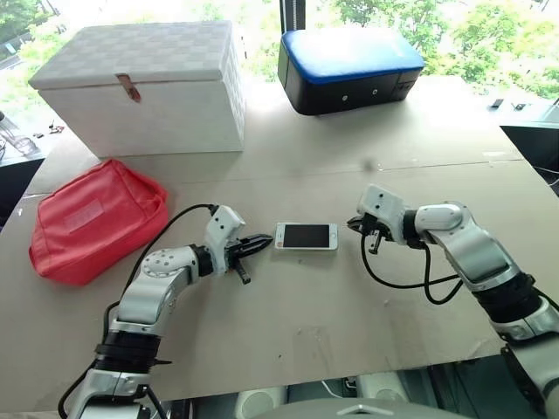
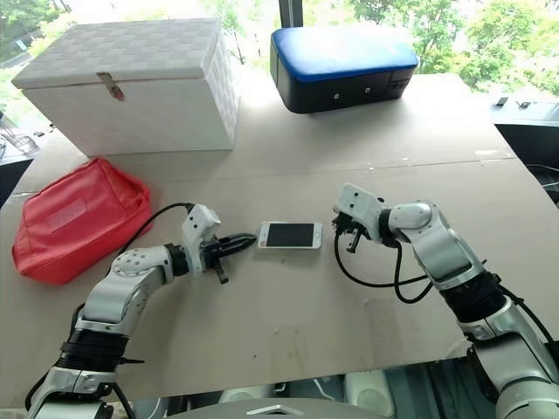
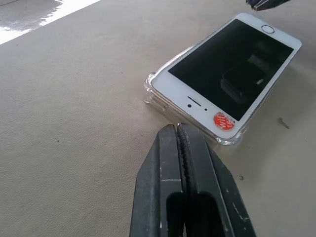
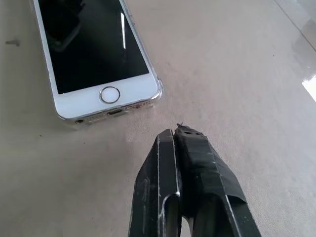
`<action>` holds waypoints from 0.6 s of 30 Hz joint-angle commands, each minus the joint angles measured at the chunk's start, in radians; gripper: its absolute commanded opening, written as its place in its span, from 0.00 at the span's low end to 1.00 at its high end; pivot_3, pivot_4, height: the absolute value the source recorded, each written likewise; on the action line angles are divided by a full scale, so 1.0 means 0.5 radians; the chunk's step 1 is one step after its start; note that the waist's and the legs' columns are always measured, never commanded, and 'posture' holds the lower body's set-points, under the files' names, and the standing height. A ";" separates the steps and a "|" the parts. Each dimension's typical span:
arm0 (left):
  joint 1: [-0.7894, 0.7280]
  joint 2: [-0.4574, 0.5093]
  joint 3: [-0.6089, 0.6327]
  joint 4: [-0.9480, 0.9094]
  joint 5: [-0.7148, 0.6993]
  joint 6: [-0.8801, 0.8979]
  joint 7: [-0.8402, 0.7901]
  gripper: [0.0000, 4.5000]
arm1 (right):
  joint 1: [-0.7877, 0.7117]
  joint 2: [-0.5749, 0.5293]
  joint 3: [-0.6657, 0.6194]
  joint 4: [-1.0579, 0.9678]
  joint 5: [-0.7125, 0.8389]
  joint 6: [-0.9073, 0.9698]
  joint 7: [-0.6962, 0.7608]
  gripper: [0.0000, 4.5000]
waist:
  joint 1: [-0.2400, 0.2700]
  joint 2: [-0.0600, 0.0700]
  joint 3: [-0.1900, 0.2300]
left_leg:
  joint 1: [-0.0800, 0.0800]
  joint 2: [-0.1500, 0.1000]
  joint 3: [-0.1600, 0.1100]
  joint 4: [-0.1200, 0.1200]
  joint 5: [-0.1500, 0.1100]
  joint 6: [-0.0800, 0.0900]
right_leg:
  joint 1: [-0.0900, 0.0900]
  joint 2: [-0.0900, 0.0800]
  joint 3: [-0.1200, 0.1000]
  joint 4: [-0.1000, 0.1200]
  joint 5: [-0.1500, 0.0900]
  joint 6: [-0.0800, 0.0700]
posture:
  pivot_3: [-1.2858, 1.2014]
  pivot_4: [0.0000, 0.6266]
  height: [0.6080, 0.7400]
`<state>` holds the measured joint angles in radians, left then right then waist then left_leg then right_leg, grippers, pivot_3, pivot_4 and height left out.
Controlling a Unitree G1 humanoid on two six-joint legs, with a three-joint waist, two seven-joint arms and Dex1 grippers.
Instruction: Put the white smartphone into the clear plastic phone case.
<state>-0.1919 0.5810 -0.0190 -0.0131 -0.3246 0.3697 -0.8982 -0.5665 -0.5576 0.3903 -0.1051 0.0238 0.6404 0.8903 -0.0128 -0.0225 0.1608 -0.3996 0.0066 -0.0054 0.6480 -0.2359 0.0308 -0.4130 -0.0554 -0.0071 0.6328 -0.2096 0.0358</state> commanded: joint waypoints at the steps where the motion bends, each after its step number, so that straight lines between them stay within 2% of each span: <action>1: -0.014 -0.003 -0.013 0.019 0.031 -0.025 0.010 0.01 | -0.052 0.022 0.024 0.014 -0.026 -0.084 0.015 0.00 | 0.001 0.000 0.000 | 0.000 0.000 0.000 0.000 0.000 0.000 | 0.000 0.000 0.000 0.000 0.000 0.000 | 0.52 0.24 1.00; 18: 0.003 0.004 -0.017 -0.051 0.042 0.005 0.032 0.01 | -0.074 -0.017 0.008 -0.033 -0.035 -0.079 0.087 0.00 | 0.002 0.000 0.000 | 0.000 0.000 -0.001 0.000 0.000 0.000 | 0.000 0.000 0.000 0.000 0.003 0.005 | 0.52 0.24 1.00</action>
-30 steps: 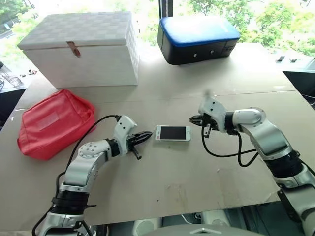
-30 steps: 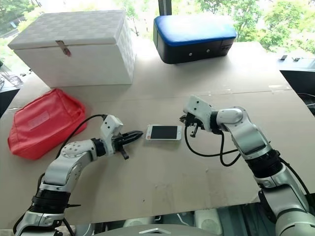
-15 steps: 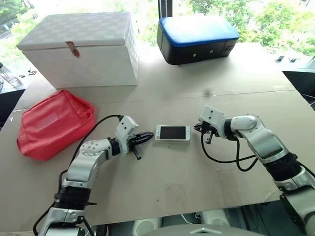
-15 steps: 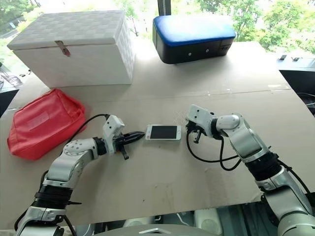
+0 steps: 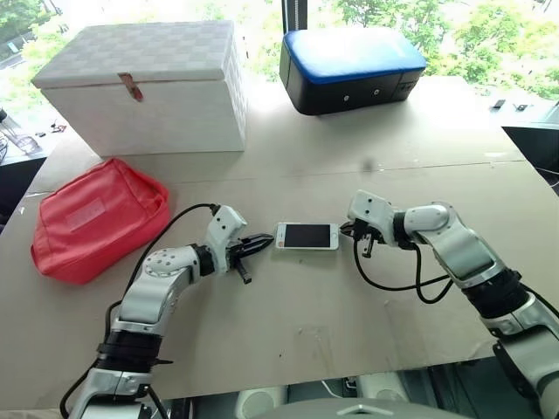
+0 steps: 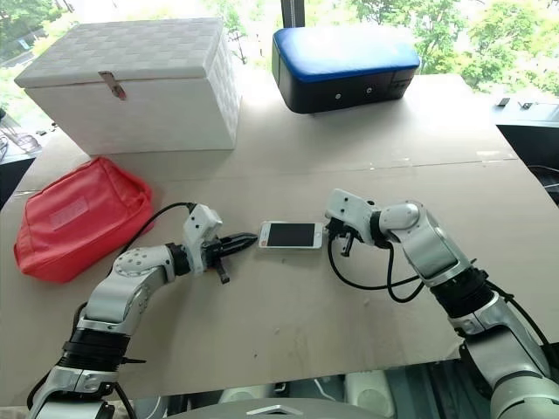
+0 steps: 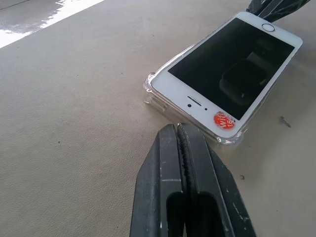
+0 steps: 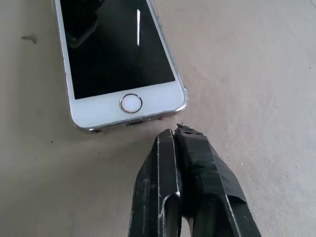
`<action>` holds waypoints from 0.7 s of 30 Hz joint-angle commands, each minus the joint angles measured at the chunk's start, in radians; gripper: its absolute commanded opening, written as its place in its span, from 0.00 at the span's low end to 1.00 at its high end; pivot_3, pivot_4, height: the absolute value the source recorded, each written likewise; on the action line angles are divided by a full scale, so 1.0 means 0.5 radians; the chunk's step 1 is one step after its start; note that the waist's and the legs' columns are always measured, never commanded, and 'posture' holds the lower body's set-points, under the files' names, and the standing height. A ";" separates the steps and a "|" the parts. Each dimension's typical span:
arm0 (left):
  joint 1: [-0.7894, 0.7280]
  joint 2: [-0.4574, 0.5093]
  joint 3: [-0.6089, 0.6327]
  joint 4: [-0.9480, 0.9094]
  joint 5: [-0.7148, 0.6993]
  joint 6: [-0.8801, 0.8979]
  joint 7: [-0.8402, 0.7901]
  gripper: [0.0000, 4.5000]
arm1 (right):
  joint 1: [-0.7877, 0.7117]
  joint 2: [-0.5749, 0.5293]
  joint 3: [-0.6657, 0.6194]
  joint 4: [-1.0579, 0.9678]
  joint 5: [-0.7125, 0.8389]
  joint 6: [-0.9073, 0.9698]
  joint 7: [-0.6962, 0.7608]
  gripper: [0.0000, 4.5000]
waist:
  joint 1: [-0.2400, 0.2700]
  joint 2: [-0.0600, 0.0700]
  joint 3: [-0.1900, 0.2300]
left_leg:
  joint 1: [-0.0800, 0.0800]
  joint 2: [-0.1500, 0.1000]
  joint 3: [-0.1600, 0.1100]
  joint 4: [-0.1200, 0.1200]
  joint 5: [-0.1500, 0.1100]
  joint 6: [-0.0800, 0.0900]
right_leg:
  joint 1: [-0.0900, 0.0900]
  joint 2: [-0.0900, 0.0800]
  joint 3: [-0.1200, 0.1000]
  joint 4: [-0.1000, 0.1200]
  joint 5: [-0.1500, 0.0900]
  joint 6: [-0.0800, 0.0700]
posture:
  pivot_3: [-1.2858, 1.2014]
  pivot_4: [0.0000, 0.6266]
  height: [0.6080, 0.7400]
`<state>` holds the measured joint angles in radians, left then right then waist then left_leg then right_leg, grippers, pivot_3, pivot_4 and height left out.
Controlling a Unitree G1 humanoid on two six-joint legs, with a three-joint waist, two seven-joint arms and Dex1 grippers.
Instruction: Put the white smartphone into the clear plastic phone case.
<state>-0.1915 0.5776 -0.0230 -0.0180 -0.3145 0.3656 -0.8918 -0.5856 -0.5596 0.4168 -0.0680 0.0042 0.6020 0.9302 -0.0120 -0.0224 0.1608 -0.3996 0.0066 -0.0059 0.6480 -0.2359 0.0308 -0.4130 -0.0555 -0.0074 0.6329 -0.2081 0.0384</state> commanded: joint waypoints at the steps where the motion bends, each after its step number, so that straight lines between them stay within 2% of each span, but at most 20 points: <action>1: 0.000 0.010 -0.011 -0.043 0.022 0.015 0.018 0.01 | -0.038 -0.010 -0.046 -0.113 0.006 0.004 0.006 0.00 | 0.000 0.000 0.000 | 0.000 0.000 0.000 0.000 0.000 0.000 | 0.000 0.000 0.000 0.000 0.000 0.000 | 0.52 0.24 1.00; 21: -0.026 0.006 -0.033 -0.082 0.025 0.042 0.012 0.01 | -0.110 0.185 0.076 0.036 -0.061 -0.114 0.032 0.00 | -0.001 0.000 0.000 | 0.001 0.000 -0.001 0.000 0.000 0.000 | 0.000 0.001 0.000 0.001 0.000 0.000 | 0.52 0.24 1.00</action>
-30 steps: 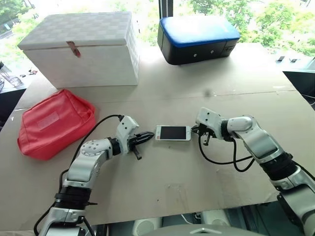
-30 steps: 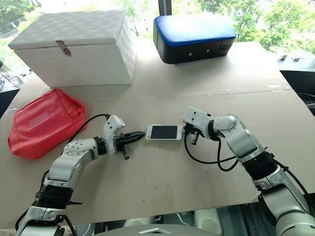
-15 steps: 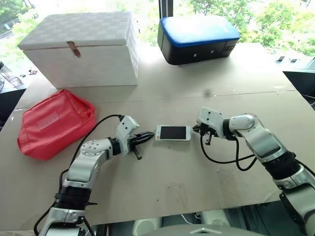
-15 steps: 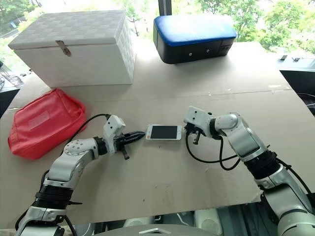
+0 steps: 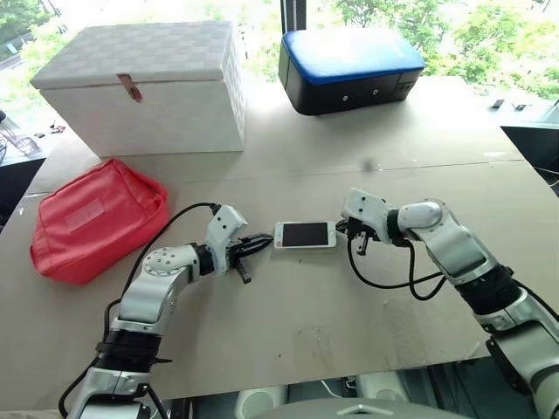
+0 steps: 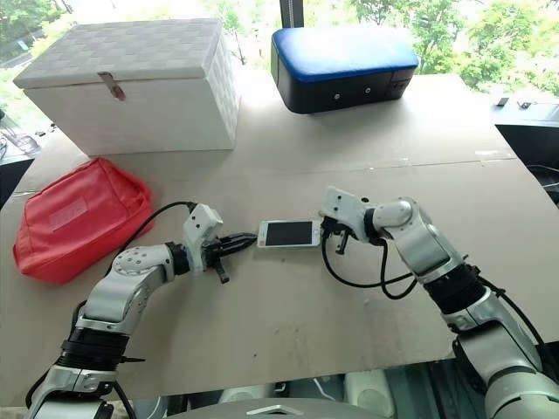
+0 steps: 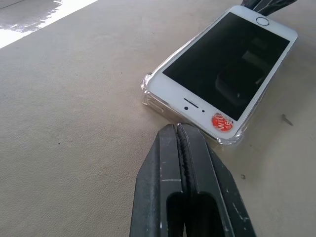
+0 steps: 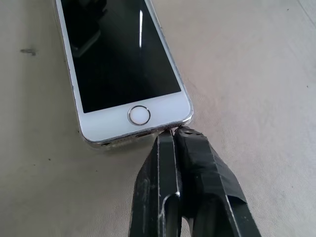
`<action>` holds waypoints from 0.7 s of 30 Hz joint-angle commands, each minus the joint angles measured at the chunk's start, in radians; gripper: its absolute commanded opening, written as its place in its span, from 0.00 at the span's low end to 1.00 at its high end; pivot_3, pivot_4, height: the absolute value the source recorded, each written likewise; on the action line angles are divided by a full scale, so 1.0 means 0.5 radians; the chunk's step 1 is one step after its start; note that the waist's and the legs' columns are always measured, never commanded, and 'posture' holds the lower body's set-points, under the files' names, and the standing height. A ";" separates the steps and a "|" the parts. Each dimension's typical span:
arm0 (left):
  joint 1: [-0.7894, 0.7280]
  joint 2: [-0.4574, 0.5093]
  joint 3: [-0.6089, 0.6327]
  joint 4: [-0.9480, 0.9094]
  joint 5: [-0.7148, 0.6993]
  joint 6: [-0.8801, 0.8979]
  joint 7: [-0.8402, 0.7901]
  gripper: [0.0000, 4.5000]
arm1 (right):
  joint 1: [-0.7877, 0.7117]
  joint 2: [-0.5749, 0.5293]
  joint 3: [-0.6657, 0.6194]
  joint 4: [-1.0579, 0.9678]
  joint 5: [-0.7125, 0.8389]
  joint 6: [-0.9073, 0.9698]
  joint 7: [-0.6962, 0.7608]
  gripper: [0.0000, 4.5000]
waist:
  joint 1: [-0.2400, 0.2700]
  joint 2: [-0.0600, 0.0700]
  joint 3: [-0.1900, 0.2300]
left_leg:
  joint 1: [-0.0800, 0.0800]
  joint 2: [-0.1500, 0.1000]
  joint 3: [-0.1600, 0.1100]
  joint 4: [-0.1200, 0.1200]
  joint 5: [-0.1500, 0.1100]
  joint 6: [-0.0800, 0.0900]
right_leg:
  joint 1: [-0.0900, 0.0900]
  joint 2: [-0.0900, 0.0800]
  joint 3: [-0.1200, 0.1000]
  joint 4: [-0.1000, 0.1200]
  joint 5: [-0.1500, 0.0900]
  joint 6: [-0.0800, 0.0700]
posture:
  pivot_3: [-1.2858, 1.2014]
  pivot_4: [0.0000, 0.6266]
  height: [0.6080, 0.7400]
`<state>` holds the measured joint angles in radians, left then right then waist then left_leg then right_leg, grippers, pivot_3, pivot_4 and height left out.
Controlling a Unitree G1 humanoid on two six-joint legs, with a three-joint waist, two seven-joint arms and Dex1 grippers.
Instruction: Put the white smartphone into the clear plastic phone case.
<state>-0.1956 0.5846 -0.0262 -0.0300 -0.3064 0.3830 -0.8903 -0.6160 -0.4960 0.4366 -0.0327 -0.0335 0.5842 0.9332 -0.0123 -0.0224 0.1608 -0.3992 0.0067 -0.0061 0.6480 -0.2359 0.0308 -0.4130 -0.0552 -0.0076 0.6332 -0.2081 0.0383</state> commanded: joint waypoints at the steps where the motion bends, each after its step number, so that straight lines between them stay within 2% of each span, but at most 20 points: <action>1: -0.011 -0.006 -0.017 -0.067 0.004 0.012 0.013 0.01 | -0.044 0.053 0.029 -0.032 0.008 -0.080 0.026 0.00 | 0.000 0.000 0.000 | 0.000 0.000 0.000 0.000 0.000 0.000 | 0.000 0.000 0.000 0.000 0.000 0.000 | 0.52 0.24 1.00; 5: 0.040 0.057 0.112 -0.105 -0.060 -0.032 -0.032 0.01 | 0.003 -0.008 -0.056 -0.026 -0.043 -0.101 -0.047 0.00 | -0.004 0.000 0.000 | 0.000 0.000 0.000 0.000 0.000 0.000 | 0.000 0.000 0.000 0.000 0.000 0.000 | 0.52 0.24 1.00; 10: 0.052 0.112 0.259 -0.265 -0.313 0.042 -0.174 0.01 | 0.129 -0.063 -0.261 -0.203 0.117 0.017 -0.042 0.00 | 0.008 0.001 0.002 | -0.003 0.001 -0.002 -0.001 0.000 0.000 | -0.001 -0.001 -0.002 -0.002 0.000 0.000 | 0.52 0.24 1.00; 14: 0.007 0.019 0.152 -0.340 -0.353 0.118 -0.133 0.01 | 0.190 -0.082 -0.331 -0.322 0.225 0.096 -0.023 0.00 | 0.008 0.001 0.002 | -0.005 -0.001 0.000 -0.001 0.000 0.000 | 0.000 -0.004 -0.001 -0.010 0.000 0.001 | 0.52 0.24 1.00; 18: -0.060 -0.120 -0.081 -0.229 -0.149 0.097 0.018 0.01 | 0.157 0.018 -0.264 -0.316 0.216 0.097 -0.110 0.00 | 0.005 0.001 0.002 | -0.005 -0.002 0.001 0.000 0.000 0.000 | 0.001 -0.004 -0.001 -0.010 0.002 0.003 | 0.52 0.24 1.00; 21: -0.120 -0.184 -0.164 -0.113 -0.053 0.083 0.077 0.01 | 0.132 0.088 -0.230 -0.303 0.219 0.104 -0.138 0.00 | 0.000 0.000 0.002 | -0.004 -0.001 0.000 0.000 0.000 0.000 | 0.001 0.002 0.000 -0.008 0.002 0.003 | 0.52 0.24 1.00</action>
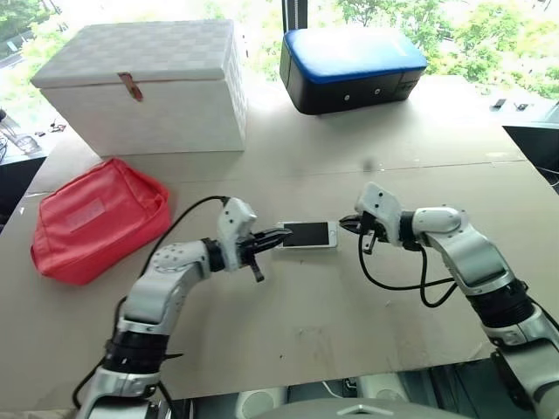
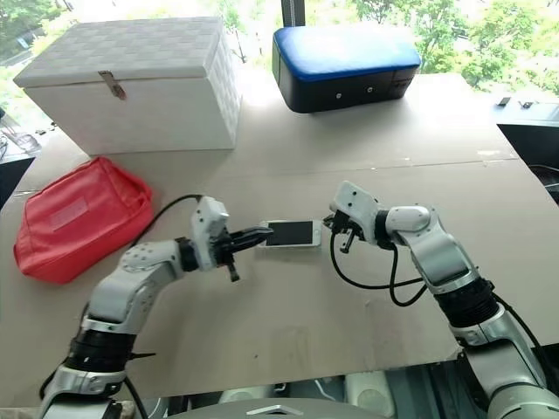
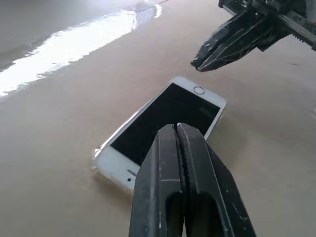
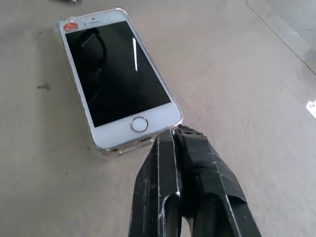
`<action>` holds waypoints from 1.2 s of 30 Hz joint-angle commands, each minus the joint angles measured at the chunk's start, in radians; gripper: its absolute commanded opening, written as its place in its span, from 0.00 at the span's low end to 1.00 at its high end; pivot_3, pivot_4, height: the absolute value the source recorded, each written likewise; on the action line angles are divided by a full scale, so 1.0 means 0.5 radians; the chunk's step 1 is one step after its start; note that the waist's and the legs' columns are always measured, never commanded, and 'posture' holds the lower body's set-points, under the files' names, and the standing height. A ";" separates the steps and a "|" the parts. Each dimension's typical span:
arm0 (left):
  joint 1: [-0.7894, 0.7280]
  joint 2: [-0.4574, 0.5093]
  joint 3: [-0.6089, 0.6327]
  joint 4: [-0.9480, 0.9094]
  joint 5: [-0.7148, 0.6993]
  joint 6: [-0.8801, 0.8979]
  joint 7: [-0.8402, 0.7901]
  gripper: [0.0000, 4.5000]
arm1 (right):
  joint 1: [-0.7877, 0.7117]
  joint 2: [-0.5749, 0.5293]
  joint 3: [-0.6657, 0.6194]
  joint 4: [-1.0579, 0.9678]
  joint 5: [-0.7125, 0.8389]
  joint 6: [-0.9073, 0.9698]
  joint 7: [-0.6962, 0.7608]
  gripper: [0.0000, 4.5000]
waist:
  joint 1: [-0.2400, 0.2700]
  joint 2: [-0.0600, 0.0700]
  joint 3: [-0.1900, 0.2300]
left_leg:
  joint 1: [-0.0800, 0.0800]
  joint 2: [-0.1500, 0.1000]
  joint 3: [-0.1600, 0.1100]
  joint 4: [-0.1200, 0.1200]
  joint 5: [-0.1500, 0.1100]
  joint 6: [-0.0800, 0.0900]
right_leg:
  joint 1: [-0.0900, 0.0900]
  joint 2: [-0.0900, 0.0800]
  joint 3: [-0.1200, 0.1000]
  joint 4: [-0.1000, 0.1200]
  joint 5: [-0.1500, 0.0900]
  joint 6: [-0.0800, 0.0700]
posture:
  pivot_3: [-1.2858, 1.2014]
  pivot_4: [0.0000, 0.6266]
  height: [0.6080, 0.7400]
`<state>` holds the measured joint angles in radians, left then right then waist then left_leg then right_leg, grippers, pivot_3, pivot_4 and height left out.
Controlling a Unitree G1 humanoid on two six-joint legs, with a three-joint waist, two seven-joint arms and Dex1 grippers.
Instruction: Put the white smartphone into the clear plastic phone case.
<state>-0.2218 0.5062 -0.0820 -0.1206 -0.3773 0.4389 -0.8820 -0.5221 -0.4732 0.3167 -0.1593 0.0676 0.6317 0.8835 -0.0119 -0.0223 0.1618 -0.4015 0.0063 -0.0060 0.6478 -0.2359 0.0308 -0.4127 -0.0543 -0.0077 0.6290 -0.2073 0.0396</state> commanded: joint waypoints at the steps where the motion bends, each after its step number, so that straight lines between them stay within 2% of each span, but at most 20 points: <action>1: -0.083 -0.035 -0.076 0.108 0.117 -0.042 0.062 0.01 | -0.067 0.063 0.019 -0.041 0.014 0.011 -0.047 0.00 | -0.002 0.000 0.000 | 0.000 0.000 -0.001 0.000 0.000 0.000 | 0.000 0.001 0.000 0.001 0.000 0.000 | 0.52 0.24 1.00; 6: -0.032 -0.041 -0.120 0.152 0.178 -0.090 0.070 0.01 | -0.102 0.076 0.144 0.021 -0.074 0.076 -0.082 0.00 | -0.002 0.000 0.000 | 0.002 0.001 -0.001 0.000 0.000 0.000 | 0.000 0.002 0.000 0.004 0.000 0.000 | 0.52 0.24 1.00; 12: 0.057 -0.051 -0.116 0.110 0.202 -0.132 0.130 0.01 | -0.143 -0.035 0.339 0.130 -0.146 0.426 -0.014 0.00 | 0.004 0.001 -0.009 | 0.005 0.000 0.001 0.000 0.000 0.000 | 0.002 -0.002 0.003 0.004 0.000 0.000 | 0.52 0.24 1.00; 19: 0.110 -0.089 -0.136 0.103 0.218 -0.190 0.175 0.01 | -0.214 0.112 0.440 0.417 -0.096 0.588 -0.008 0.00 | 0.001 0.000 -0.036 | 0.017 0.001 -0.001 0.001 0.000 0.000 | 0.012 -0.003 0.000 0.004 -0.005 -0.008 | 0.52 0.24 1.00; 24: 0.116 -0.129 -0.146 0.098 0.233 -0.194 0.189 0.01 | -0.193 0.195 0.560 0.664 -0.166 0.530 -0.008 0.00 | -0.002 0.002 -0.052 | 0.042 0.002 -0.002 -0.004 -0.001 0.000 | 0.033 -0.004 -0.001 0.000 -0.011 0.000 | 0.52 0.24 1.00; 36: 0.106 -0.147 -0.153 0.104 0.233 -0.172 0.194 0.01 | -0.113 0.169 0.615 0.849 -0.222 0.509 0.047 0.00 | 0.000 0.018 -0.105 | 0.044 0.001 -0.003 -0.009 -0.001 0.000 | 0.034 -0.014 -0.003 -0.003 -0.011 0.000 | 0.52 0.24 1.00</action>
<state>-0.1644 0.4343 -0.1576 -0.0674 -0.2651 0.3483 -0.7882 -0.6860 -0.3528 0.4964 0.1015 0.0049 0.8094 0.8907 -0.0117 -0.0135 0.1095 -0.3795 0.0067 -0.0077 0.6432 -0.2364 0.0307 -0.3956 -0.0628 -0.0093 0.6273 -0.2131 0.0398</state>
